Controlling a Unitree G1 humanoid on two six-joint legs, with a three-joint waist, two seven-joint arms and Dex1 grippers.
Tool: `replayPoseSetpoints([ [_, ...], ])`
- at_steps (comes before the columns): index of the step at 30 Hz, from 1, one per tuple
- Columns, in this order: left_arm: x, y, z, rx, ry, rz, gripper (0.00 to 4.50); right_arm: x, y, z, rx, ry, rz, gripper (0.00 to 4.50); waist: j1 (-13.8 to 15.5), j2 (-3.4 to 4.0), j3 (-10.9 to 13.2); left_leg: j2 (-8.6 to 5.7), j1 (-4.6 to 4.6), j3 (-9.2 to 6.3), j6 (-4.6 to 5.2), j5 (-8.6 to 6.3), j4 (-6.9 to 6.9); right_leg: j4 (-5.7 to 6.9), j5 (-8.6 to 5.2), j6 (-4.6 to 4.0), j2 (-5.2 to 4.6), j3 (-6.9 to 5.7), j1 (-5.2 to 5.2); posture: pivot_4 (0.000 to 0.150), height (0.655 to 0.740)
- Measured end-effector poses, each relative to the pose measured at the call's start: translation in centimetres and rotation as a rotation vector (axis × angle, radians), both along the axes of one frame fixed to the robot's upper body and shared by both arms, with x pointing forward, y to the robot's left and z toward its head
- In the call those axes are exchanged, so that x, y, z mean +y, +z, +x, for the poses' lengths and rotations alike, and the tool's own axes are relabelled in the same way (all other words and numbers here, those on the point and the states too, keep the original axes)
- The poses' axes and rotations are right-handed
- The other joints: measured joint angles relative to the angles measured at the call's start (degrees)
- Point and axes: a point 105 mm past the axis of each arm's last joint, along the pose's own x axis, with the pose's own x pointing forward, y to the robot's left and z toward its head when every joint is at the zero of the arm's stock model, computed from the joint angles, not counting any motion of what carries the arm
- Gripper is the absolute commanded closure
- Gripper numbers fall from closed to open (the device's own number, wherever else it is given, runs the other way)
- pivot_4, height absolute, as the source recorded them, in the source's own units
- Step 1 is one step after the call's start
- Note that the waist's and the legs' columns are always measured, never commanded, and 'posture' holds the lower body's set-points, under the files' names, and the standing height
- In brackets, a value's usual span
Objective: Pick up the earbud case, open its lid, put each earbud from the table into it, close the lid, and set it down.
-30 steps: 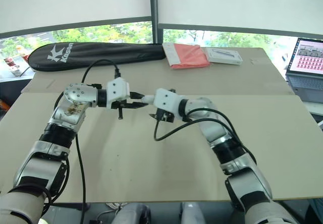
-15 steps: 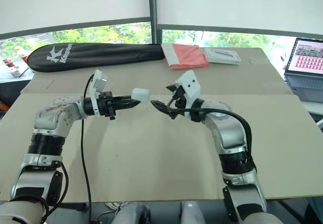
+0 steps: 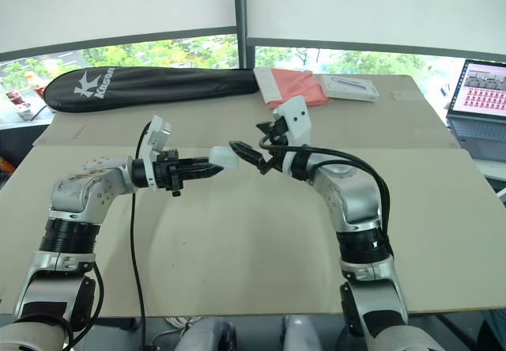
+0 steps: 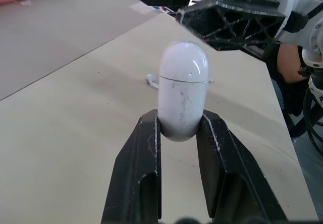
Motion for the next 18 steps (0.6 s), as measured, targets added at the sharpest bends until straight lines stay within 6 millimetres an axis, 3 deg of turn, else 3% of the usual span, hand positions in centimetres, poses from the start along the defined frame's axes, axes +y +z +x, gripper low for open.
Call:
replayPoseSetpoints([
  [5,0.0,-0.1,0.1,0.001,0.009,-0.001,4.00,-0.6,0.0,0.1,0.039,0.001,0.033,0.02,-0.01,0.00,0.00,0.00,0.00,0.00,0.01,-0.01,-0.01,-0.02,0.00,0.00,0.00,0.00,0.00,0.150,0.7400],
  [9,0.1,-0.2,0.1,0.006,0.018,-0.002,4.00,-1.1,-0.6,-1.2,0.029,0.065,-0.063,0.02,0.00,0.00,0.00,0.00,-0.02,0.00,0.06,-0.04,-0.01,-0.05,0.00,0.01,0.00,0.00,0.00,0.150,0.7400],
  [13,-0.1,-0.2,0.1,0.006,0.012,-0.012,4.00,0.1,-2.2,-2.0,0.055,0.125,-0.119,0.02,-0.28,0.00,0.00,0.00,0.02,0.01,0.05,-0.03,0.00,-0.04,0.00,0.00,0.00,0.02,-0.01,0.150,0.7400],
  [18,-0.2,0.0,-0.1,0.002,0.002,-0.020,4.00,0.6,-2.3,-2.0,0.048,0.119,-0.127,0.02,-0.08,0.00,0.00,0.00,0.01,0.00,0.05,-0.03,0.00,-0.03,0.00,0.00,0.00,0.02,0.00,0.150,0.7400],
])
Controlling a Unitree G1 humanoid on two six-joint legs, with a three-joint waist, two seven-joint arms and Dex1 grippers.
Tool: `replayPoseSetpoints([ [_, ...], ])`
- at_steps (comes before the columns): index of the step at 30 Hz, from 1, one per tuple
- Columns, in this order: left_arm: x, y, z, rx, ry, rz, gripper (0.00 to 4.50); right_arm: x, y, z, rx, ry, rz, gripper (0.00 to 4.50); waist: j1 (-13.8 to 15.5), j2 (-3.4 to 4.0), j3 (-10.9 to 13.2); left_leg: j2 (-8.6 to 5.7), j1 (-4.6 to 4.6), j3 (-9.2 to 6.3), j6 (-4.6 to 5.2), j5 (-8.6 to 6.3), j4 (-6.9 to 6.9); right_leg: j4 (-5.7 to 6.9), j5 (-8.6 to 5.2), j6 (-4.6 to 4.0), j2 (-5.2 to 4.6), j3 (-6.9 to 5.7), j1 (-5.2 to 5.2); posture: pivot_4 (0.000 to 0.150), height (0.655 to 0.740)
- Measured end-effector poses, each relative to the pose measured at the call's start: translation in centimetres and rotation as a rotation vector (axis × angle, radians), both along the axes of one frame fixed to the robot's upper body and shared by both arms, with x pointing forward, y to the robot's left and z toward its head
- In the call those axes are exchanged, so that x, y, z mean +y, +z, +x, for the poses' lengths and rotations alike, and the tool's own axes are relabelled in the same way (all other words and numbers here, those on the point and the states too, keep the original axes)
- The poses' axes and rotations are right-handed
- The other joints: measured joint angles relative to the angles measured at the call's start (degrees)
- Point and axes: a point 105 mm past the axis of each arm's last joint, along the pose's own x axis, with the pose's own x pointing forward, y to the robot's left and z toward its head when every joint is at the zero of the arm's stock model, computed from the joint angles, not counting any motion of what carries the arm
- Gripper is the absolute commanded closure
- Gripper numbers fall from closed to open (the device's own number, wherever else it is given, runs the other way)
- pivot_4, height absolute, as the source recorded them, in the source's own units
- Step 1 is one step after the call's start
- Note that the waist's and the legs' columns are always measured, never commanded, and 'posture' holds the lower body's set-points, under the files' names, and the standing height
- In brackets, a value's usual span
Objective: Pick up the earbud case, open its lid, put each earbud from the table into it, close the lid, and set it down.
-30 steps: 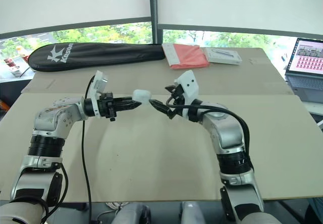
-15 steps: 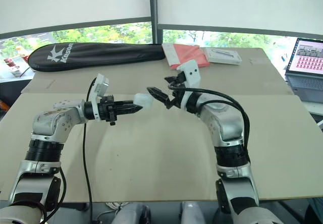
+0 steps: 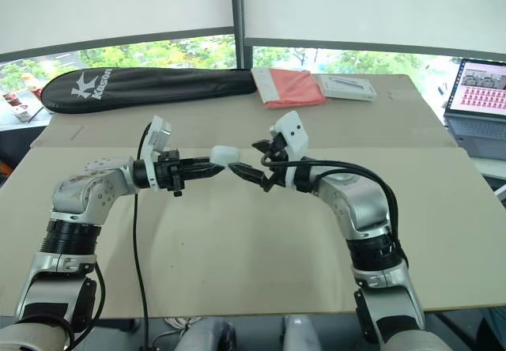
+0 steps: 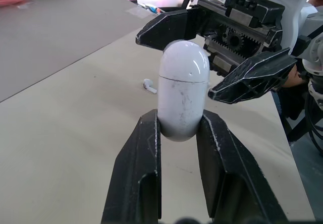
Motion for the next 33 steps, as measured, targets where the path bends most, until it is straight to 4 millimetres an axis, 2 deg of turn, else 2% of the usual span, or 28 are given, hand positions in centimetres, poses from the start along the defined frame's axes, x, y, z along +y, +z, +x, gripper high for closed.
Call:
replayPoseSetpoints([
  [5,0.1,-0.1,-0.1,-0.001,0.001,0.008,4.00,0.3,0.6,0.3,0.002,-0.016,0.047,0.02,0.04,0.00,0.00,0.00,-0.01,0.00,0.00,0.00,0.00,-0.01,0.00,0.00,0.00,0.00,0.00,0.150,0.7400],
  [11,0.0,-0.2,-0.3,-0.003,-0.011,0.013,4.00,-1.0,2.4,1.5,0.010,-0.091,0.157,0.02,0.16,0.00,0.00,0.00,-0.01,0.00,0.00,0.00,0.00,0.00,0.00,0.00,0.00,-0.01,0.01,0.150,0.7400],
  [16,-0.1,-0.2,-0.3,-0.004,-0.009,0.011,4.00,-1.6,2.6,1.8,0.034,-0.121,0.203,0.02,0.07,0.00,0.00,0.00,-0.01,0.01,0.00,0.00,-0.01,-0.01,0.00,0.00,0.00,0.00,0.00,0.150,0.7400],
  [19,-0.1,-0.2,-0.3,-0.002,-0.003,0.007,4.00,-1.8,2.4,1.8,0.045,-0.129,0.198,0.02,0.06,0.00,0.00,0.00,-0.01,0.01,0.00,0.00,-0.01,0.00,0.00,0.00,0.00,0.00,0.00,0.150,0.7400],
  [22,0.0,-0.9,-0.5,0.015,0.002,-0.001,4.00,-2.3,1.7,1.0,0.058,-0.100,0.165,0.02,0.15,0.00,0.00,0.01,-0.02,0.00,0.01,-0.01,-0.02,-0.02,0.00,0.00,0.00,0.00,0.00,0.150,0.7400],
  [29,-0.1,-0.8,-0.6,0.010,0.005,0.000,4.00,-0.6,-0.6,-0.2,0.024,-0.020,-0.011,0.02,0.04,0.00,0.00,0.01,0.02,0.00,0.01,-0.01,-0.01,-0.04,-0.01,-0.01,0.00,0.01,0.00,0.150,0.7400],
  [33,-0.2,-0.5,-0.7,-0.007,0.002,0.003,4.00,-0.4,-0.6,-0.2,0.007,-0.014,-0.023,0.02,0.09,0.00,0.00,0.00,0.00,0.00,0.02,-0.01,0.00,-0.03,0.00,0.00,0.00,0.01,0.01,0.150,0.7400],
])
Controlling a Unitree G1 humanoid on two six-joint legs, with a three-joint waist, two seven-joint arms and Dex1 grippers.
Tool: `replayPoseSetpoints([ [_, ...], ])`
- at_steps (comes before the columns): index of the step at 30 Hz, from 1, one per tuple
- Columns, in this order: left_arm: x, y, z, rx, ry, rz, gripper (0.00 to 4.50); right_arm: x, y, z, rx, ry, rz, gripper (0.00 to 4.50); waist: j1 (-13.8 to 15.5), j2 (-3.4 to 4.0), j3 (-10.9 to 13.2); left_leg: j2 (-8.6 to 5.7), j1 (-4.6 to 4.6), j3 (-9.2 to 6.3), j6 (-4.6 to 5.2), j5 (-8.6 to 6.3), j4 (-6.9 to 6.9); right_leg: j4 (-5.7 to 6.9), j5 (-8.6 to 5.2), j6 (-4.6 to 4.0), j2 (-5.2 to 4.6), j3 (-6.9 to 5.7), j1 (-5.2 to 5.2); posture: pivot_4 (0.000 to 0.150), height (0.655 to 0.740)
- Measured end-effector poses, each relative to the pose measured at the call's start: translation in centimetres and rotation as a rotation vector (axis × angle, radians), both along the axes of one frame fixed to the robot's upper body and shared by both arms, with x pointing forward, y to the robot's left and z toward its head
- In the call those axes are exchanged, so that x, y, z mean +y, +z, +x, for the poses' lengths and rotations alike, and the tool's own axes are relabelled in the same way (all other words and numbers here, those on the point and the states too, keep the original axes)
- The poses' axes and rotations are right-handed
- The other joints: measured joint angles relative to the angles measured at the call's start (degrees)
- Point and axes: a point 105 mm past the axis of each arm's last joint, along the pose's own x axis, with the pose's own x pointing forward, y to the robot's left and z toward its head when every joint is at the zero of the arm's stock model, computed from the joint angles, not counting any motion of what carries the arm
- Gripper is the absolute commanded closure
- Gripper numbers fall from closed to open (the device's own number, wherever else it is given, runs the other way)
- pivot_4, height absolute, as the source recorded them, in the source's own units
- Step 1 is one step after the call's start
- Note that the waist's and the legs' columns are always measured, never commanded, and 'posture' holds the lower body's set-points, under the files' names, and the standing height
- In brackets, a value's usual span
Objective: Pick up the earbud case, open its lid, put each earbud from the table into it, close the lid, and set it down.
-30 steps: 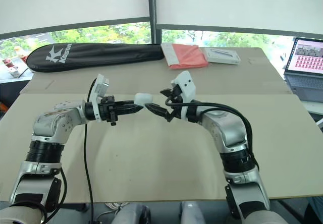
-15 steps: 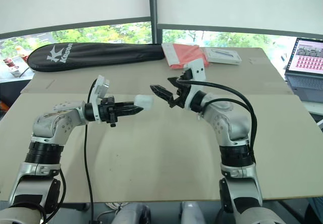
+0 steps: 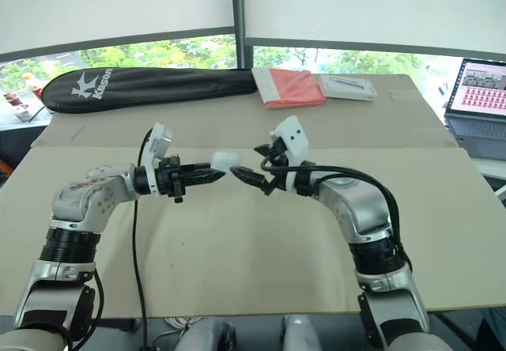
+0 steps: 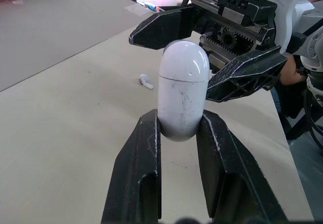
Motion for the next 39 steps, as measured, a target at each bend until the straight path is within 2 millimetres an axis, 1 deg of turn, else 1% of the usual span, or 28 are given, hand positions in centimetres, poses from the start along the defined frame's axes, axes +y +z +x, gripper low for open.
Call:
replayPoseSetpoints([
  [4,0.2,-0.1,0.0,0.004,0.010,0.002,4.00,0.4,0.0,0.2,0.013,0.002,0.027,0.02,0.00,0.00,0.00,0.01,0.01,0.00,0.00,0.00,-0.01,0.00,0.00,0.00,0.00,0.00,0.00,0.150,0.7400],
  [7,0.4,-0.5,-0.1,0.014,0.016,0.005,4.00,0.6,0.8,0.6,0.045,-0.012,0.117,0.02,-0.03,0.00,0.00,0.01,0.01,0.00,-0.01,0.00,-0.01,0.02,0.00,0.00,0.00,0.00,-0.01,0.150,0.7400],
  [9,0.0,-0.6,-0.5,0.012,-0.012,0.009,4.00,-0.3,1.8,1.4,0.047,-0.063,0.157,0.02,0.06,0.00,0.00,0.02,-0.01,0.00,-0.01,0.01,0.00,0.02,0.00,-0.01,0.00,-0.01,0.00,0.150,0.7400],
  [11,0.0,-0.5,-0.6,0.008,-0.016,0.011,4.00,-0.9,2.3,1.8,0.063,-0.095,0.192,0.02,0.20,0.00,0.00,0.01,-0.01,0.00,-0.01,0.00,-0.01,0.00,0.00,0.00,0.00,-0.01,0.00,0.150,0.7400],
  [17,-0.1,-0.5,-0.6,0.004,-0.020,0.010,4.00,-1.3,2.0,2.3,0.136,-0.135,0.260,0.02,0.01,0.00,0.00,0.01,0.00,0.00,-0.01,0.00,-0.02,0.02,0.00,0.00,0.00,-0.01,0.00,0.150,0.7400],
  [20,-0.2,-0.4,-0.5,-0.009,-0.012,0.008,4.00,-2.1,2.3,2.6,0.142,-0.173,0.285,0.02,0.03,0.00,0.00,0.01,0.00,0.00,-0.01,0.00,-0.02,0.01,0.00,-0.01,0.00,-0.01,0.00,0.150,0.7400],
  [22,-0.3,-0.2,0.0,-0.050,0.025,-0.003,4.00,-3.1,2.3,3.0,0.131,-0.229,0.272,0.02,0.20,0.00,0.00,0.00,-0.01,-0.01,0.00,0.00,-0.01,0.00,0.00,-0.01,-0.01,-0.01,0.01,0.150,0.7400],
  [24,-0.4,-0.2,0.8,-0.095,0.082,-0.009,4.00,-4.9,1.5,3.5,0.112,-0.325,0.236,0.02,0.42,0.00,0.00,-0.02,-0.01,-0.02,0.01,-0.01,-0.02,-0.03,0.00,0.00,-0.04,-0.02,0.04,0.150,0.7400],
  [25,-0.3,-0.1,1.1,-0.120,0.118,-0.018,4.00,-5.9,0.6,3.6,0.114,-0.378,0.213,0.02,0.49,0.00,0.00,-0.02,-0.02,0.00,0.03,-0.02,-0.01,-0.03,0.00,0.00,-0.04,-0.02,0.05,0.150,0.7400],
  [27,-0.1,-0.1,1.9,-0.183,0.204,-0.033,4.00,-7.8,-2.1,3.5,0.133,-0.496,0.157,0.02,0.47,0.00,0.00,-0.03,-0.03,0.02,0.02,-0.02,-0.03,-0.06,0.00,0.00,-0.05,-0.01,0.04,0.150,0.7400],
  [29,0.3,0.0,2.5,-0.240,0.280,-0.038,4.00,-8.5,-4.8,3.0,0.165,-0.571,0.106,0.02,0.26,0.00,0.00,-0.02,-0.05,0.04,0.00,0.00,-0.05,-0.05,0.00,0.00,-0.05,0.00,-0.01,0.150,0.7400],
  [31,0.4,0.4,2.9,-0.293,0.344,-0.051,4.00,-8.9,-6.7,2.6,0.171,-0.640,0.066,0.02,-0.07,0.00,0.00,-0.02,-0.03,0.05,-0.01,0.00,-0.05,-0.04,0.01,-0.01,-0.05,0.02,-0.02,0.150,0.7400],
  [34,0.6,0.9,3.4,-0.356,0.434,-0.070,4.00,-9.3,-8.0,2.4,0.127,-0.734,0.010,0.02,-0.16,0.00,0.00,-0.03,0.05,0.05,0.00,0.00,-0.03,-0.09,0.01,-0.01,-0.05,0.07,0.00,0.150,0.7400],
  [37,1.2,0.9,3.5,-0.379,0.500,-0.071,4.00,-9.4,-8.5,2.4,0.098,-0.794,-0.009,0.02,-0.11,0.00,0.00,-0.01,0.10,0.02,-0.03,0.02,-0.03,-0.07,0.01,-0.02,-0.04,0.07,0.00,0.150,0.7400],
  [39,1.3,1.0,3.6,-0.385,0.518,-0.074,4.00,-9.5,-8.9,2.7,0.096,-0.832,-0.012,0.02,-0.05,0.00,0.00,-0.01,0.09,0.02,-0.03,0.02,-0.03,-0.07,0.00,-0.02,-0.03,0.08,0.00,0.150,0.7400],
])
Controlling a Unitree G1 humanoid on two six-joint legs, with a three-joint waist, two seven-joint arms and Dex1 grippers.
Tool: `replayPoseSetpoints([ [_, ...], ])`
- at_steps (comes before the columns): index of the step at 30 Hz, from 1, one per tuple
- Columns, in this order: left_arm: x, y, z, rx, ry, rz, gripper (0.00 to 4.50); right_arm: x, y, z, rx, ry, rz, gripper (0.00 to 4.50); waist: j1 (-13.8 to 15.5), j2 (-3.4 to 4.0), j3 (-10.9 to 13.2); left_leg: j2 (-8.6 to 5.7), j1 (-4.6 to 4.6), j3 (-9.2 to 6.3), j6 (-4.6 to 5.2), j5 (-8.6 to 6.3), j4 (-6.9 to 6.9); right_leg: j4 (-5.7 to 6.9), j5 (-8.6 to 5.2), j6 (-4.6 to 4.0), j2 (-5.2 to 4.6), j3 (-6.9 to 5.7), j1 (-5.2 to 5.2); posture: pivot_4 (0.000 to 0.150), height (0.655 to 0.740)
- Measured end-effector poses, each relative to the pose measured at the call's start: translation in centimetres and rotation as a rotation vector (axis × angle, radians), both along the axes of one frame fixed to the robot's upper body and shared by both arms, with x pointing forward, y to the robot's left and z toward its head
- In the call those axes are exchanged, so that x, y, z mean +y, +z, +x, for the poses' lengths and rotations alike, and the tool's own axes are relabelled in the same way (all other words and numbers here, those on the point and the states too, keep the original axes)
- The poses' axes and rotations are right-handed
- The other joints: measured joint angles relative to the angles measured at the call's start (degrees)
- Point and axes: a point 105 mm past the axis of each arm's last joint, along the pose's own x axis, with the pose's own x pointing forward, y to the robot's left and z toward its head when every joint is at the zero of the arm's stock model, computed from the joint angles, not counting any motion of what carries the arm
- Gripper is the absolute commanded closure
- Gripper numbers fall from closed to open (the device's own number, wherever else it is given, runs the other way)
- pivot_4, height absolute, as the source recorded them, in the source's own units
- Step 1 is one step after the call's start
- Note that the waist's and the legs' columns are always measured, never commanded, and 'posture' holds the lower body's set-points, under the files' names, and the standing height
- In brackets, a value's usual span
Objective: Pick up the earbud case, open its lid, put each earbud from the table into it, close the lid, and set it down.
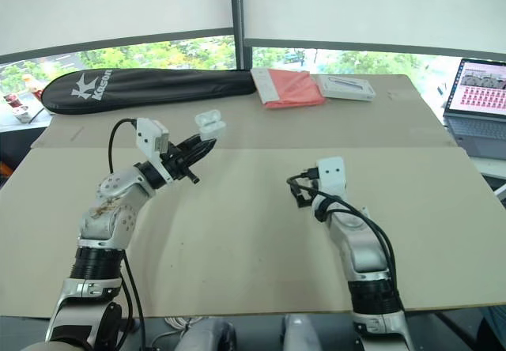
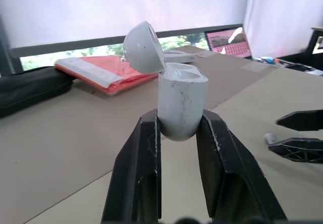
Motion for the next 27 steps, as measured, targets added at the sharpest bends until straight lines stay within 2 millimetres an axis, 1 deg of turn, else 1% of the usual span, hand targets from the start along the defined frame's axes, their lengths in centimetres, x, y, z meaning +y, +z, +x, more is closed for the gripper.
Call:
replayPoseSetpoints([
  [3,0.1,0.1,0.0,-0.006,0.010,-0.002,4.00,-0.2,-1.3,0.5,0.045,-0.039,0.018,0.02,0.01,0.00,0.00,0.00,-0.03,0.01,0.02,-0.01,0.00,0.01,0.00,0.00,0.00,0.00,0.01,0.150,0.7400],
  [5,0.2,0.2,0.0,-0.008,0.016,-0.001,4.00,-0.2,-1.6,0.6,0.055,-0.050,0.034,0.02,0.07,0.00,0.00,0.00,-0.05,0.01,0.04,-0.02,0.00,0.02,0.01,0.00,0.00,-0.01,0.01,0.150,0.7400],
  [9,0.3,0.2,0.1,-0.010,0.023,-0.001,4.00,-0.4,-1.6,1.1,0.056,-0.076,0.041,1.16,0.04,0.00,0.00,0.00,-0.01,0.01,0.05,-0.03,0.01,0.01,0.01,0.01,0.00,-0.01,0.04,0.150,0.7400],
  [12,0.4,0.2,0.1,-0.011,0.031,-0.001,4.00,-0.6,-1.8,1.2,0.046,-0.081,0.032,2.25,-0.02,0.00,0.00,0.01,0.01,0.00,0.04,-0.02,-0.01,0.01,0.00,0.01,0.00,-0.01,0.04,0.150,0.7400],
  [13,0.4,0.2,0.1,-0.011,0.032,-0.002,4.00,-0.5,-1.8,1.3,0.043,-0.079,0.031,2.53,-0.03,0.00,0.00,0.01,0.02,0.00,0.04,-0.02,-0.01,0.01,0.00,0.01,0.01,-0.01,0.04,0.150,0.7400],
  [14,0.4,0.3,0.1,-0.011,0.034,-0.002,4.00,-0.5,-1.8,1.3,0.040,-0.074,0.027,2.95,-0.12,0.00,0.00,0.02,0.02,0.00,0.04,-0.02,-0.01,0.01,0.00,0.01,0.01,-0.01,0.04,0.150,0.7400],
  [16,0.4,0.3,0.2,-0.012,0.037,-0.003,4.00,-0.1,-1.8,1.3,0.036,-0.052,0.022,3.64,-0.35,0.00,0.00,0.03,0.04,0.00,0.04,-0.02,-0.03,0.01,0.00,0.00,0.03,0.00,0.04,0.150,0.7400],
  [18,0.4,0.3,0.1,-0.013,0.038,-0.002,4.00,0.2,-1.8,1.3,0.036,-0.034,0.015,4.17,-0.39,0.00,0.00,0.04,0.04,0.00,0.03,-0.02,-0.04,0.02,0.00,0.00,0.04,0.00,0.04,0.150,0.7400],
  [24,0.5,0.1,0.0,-0.015,0.042,-0.003,4.00,0.9,-1.7,0.8,0.037,0.042,-0.006,4.17,-0.24,0.00,0.00,0.04,0.02,0.00,0.03,-0.02,-0.04,0.02,0.00,0.00,0.04,0.00,0.04,0.150,0.7400],
  [27,0.6,-0.1,-0.2,-0.021,0.052,-0.007,4.00,0.1,-1.7,-0.3,0.069,0.122,-0.029,4.17,0.04,0.00,0.00,0.02,-0.02,0.01,0.06,-0.04,-0.03,0.02,0.00,0.01,0.01,0.00,0.04,0.150,0.7400],
])
